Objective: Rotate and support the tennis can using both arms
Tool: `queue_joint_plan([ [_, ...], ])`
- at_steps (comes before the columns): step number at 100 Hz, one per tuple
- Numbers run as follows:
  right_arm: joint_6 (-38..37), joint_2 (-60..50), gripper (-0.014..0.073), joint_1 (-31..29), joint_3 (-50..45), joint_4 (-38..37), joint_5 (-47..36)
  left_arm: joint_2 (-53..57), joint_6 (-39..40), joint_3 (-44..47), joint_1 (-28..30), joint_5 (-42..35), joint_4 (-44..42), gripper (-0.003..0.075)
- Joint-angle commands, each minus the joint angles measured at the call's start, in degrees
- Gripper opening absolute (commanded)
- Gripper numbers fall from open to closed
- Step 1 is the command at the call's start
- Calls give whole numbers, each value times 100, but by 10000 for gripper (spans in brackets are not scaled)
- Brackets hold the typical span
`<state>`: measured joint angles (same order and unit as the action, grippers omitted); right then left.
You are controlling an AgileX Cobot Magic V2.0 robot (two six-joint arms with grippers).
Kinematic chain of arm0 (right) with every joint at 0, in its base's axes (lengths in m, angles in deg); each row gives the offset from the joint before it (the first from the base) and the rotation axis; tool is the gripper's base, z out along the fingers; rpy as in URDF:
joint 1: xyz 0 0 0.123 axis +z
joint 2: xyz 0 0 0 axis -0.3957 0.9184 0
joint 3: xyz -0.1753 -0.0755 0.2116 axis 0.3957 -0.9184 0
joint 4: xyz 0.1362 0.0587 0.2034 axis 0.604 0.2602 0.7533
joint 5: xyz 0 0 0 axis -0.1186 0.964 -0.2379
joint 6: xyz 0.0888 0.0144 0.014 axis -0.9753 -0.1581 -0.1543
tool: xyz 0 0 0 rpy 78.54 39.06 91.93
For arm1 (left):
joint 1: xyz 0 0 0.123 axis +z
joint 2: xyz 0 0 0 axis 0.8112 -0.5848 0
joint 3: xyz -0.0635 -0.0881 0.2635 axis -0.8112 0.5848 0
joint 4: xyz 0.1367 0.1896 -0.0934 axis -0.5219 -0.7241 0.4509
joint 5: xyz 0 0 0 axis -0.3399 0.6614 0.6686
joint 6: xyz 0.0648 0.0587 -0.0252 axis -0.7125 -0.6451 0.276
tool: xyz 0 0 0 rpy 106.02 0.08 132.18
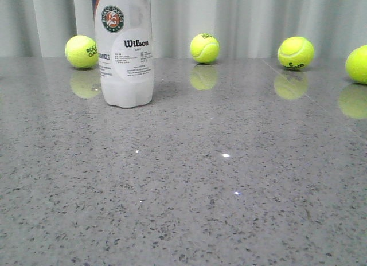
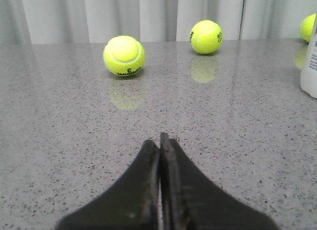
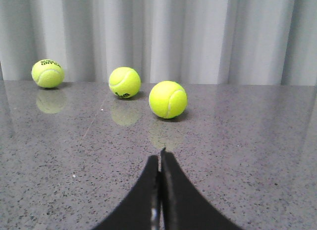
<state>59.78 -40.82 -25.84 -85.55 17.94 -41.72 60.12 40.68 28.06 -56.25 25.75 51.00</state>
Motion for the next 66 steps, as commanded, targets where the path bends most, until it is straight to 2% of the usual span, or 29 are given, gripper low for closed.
queue_joint_plan([
  [1,65,-89,-61,-42,-19,12,-377,195,62,253,-33,-423,4,-19],
  [66,65,-89,-61,-42,-14,12,-262,195,62,253,-33,-423,4,-19],
])
